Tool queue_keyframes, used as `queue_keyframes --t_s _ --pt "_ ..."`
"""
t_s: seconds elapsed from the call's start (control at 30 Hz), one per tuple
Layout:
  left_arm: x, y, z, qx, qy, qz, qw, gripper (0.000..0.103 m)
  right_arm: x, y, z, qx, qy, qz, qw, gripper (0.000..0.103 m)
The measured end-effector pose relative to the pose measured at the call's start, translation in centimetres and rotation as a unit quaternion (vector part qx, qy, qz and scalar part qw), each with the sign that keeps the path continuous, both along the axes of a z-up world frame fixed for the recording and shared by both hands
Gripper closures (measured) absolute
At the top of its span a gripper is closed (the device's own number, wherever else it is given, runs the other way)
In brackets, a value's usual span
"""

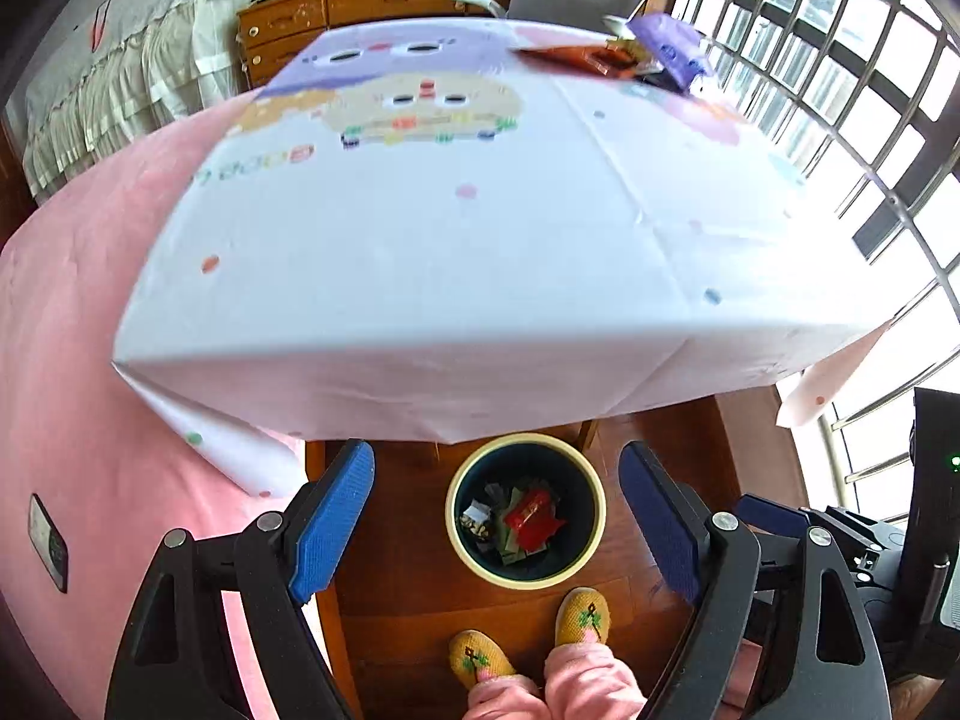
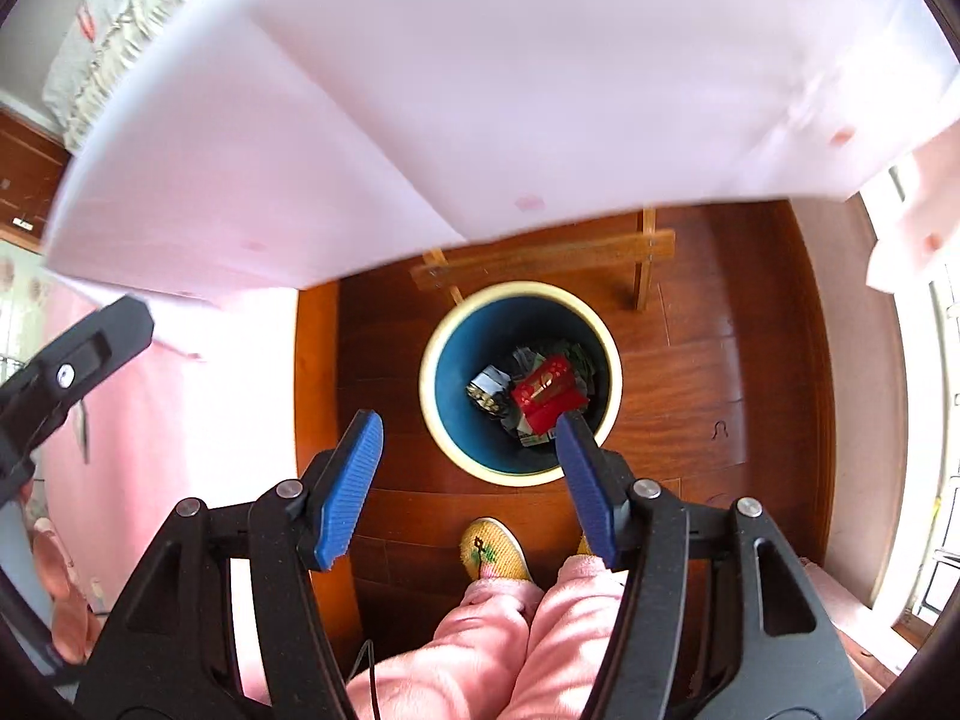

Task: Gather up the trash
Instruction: 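Raise both tools back up toward the table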

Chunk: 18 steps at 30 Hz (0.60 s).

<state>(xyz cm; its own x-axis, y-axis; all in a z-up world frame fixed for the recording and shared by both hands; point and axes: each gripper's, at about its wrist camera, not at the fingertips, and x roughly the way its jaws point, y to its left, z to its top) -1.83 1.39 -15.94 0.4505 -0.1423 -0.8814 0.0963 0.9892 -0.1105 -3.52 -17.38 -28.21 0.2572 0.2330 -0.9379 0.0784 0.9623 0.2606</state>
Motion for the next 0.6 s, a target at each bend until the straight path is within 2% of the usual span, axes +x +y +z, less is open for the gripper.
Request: queue_keyframes --t_s 0.2,0.37,0.53,0.6 --pt "-0.1 0.3 8.8 -0.012 -0.049 -0.024 0.9984 0.018 -1.7 0.7 10.5 -0.01 -0.058 0.002 0.998 0.046" --pt "-0.1 0.2 15.3 -0.009 -0.092 -0.046 0.9946 0.018 -2.1 1.2 17.7 -0.033 -0.115 -0.001 0.993 0.046" --pt "0.5 -0.3 19.5 0.017 -0.125 -0.052 0.9907 0.018 -1.9 1.3 23.8 -0.051 -0.167 -0.014 0.985 0.046" --pt "1.1 -0.3 20.7 0.015 -0.13 -0.054 0.99 0.018 -1.5 1.1 25.8 -0.058 -0.187 -0.02 0.98 0.046"
